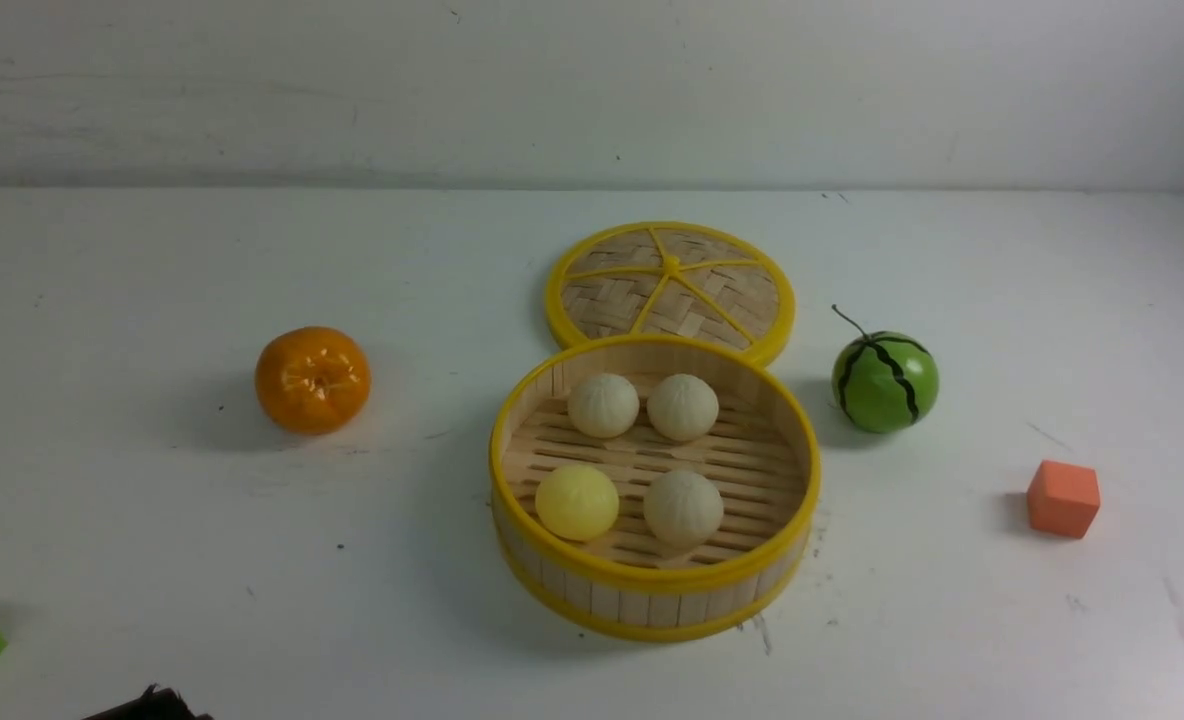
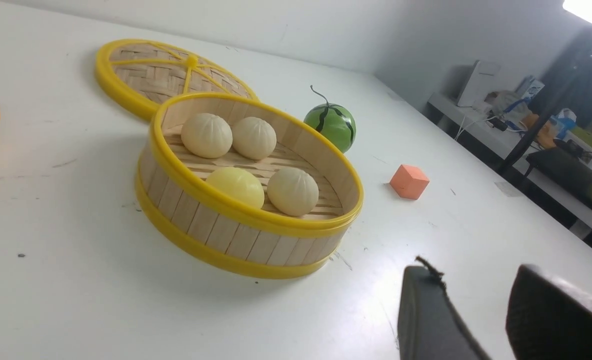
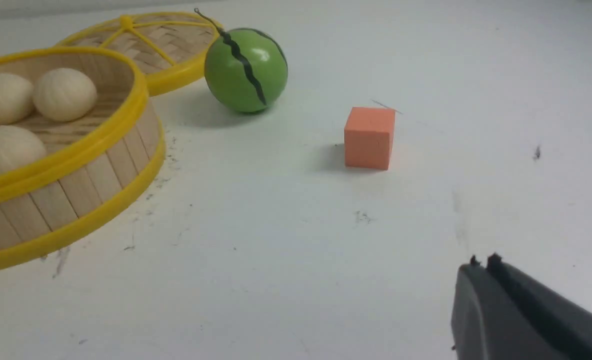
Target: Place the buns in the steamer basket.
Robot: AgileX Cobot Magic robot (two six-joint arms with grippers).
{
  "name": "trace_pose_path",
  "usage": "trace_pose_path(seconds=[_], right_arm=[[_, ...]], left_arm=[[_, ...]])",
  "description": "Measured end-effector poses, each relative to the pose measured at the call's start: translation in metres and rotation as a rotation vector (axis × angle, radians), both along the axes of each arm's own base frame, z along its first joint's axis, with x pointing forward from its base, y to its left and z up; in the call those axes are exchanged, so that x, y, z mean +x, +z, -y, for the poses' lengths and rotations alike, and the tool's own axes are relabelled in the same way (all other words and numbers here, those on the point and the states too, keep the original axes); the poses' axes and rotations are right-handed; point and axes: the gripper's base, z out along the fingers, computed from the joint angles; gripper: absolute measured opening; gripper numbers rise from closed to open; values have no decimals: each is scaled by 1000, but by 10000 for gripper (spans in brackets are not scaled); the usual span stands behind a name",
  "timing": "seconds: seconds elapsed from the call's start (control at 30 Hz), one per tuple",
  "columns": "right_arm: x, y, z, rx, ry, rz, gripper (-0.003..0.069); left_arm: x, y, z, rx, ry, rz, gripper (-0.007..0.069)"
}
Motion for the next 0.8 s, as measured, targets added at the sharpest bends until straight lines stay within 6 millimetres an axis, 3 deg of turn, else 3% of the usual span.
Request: trace_pose_path(seconds=[0.8], right_arm=[[-2,-3,-1,52,-5,-51,-4]], left_arm=[[0,0,0,0,0,0,237]])
